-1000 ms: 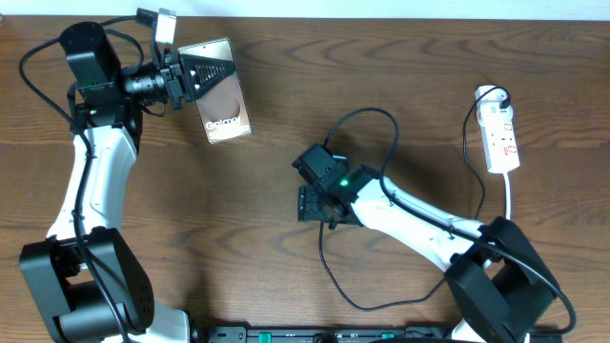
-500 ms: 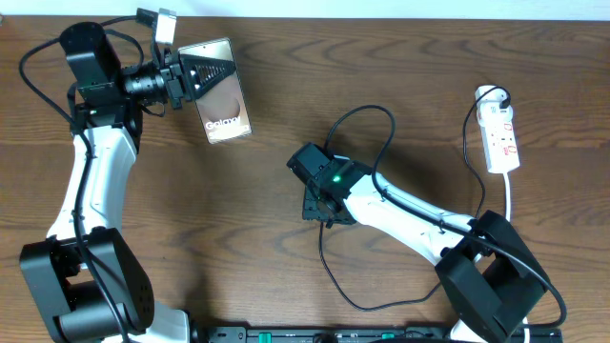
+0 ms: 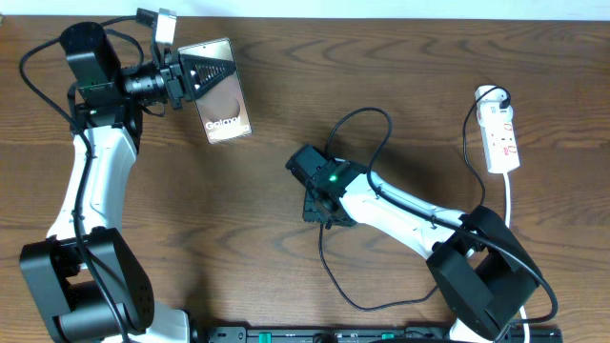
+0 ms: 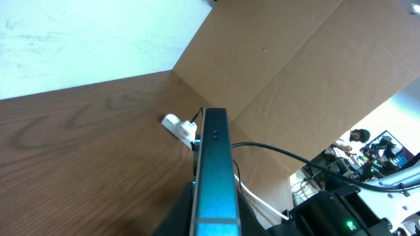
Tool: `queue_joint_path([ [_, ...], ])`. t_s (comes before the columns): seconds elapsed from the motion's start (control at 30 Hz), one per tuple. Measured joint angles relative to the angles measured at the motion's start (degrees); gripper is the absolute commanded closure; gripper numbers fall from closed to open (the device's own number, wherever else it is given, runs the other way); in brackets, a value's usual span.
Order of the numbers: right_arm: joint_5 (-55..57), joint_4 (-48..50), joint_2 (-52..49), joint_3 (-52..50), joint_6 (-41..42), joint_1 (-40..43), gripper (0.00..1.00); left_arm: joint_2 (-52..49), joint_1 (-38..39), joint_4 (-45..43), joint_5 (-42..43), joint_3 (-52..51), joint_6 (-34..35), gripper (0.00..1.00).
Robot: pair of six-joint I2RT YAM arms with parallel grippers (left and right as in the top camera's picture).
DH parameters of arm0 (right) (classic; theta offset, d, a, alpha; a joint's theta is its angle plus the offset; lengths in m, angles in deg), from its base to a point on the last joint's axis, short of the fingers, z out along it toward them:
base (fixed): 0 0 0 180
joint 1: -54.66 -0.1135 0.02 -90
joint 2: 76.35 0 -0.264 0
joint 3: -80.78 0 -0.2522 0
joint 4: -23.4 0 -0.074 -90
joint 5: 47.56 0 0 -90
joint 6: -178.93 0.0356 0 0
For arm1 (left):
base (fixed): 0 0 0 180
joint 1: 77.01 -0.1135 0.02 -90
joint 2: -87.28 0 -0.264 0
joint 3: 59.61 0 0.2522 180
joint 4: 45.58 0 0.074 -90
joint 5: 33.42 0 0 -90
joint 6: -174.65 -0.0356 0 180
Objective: Plug charger to phone and switch on socket
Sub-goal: 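Close the right gripper on the cable plug and lift it upright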
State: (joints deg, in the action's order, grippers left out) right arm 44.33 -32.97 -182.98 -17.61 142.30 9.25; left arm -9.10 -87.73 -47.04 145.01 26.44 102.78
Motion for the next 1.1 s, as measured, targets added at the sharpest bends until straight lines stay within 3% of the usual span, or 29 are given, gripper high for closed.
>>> queue_joint_path([
  [0.27,-1.42,-3.43,-5.18,5.66,-2.78,-0.48,0.59,0.0,0.0,0.0,0.0,0.0,0.0,0.93],
  [0.53,-1.11,-7.3,-8.94,10.21,-3.58,-1.29,0.59,0.0,0.0,0.0,0.0,0.0,0.0,0.92],
  [0.73,-0.96,-7.34,-8.94,10.21,-4.0,-1.44,0.74,0.0,0.0,0.0,0.0,0.0,0.0,0.93],
  [1.1,-0.98,-7.37,-8.94,10.21,-4.15,-1.44,0.74,0.0,0.0,0.0,0.0,0.0,0.0,0.93],
])
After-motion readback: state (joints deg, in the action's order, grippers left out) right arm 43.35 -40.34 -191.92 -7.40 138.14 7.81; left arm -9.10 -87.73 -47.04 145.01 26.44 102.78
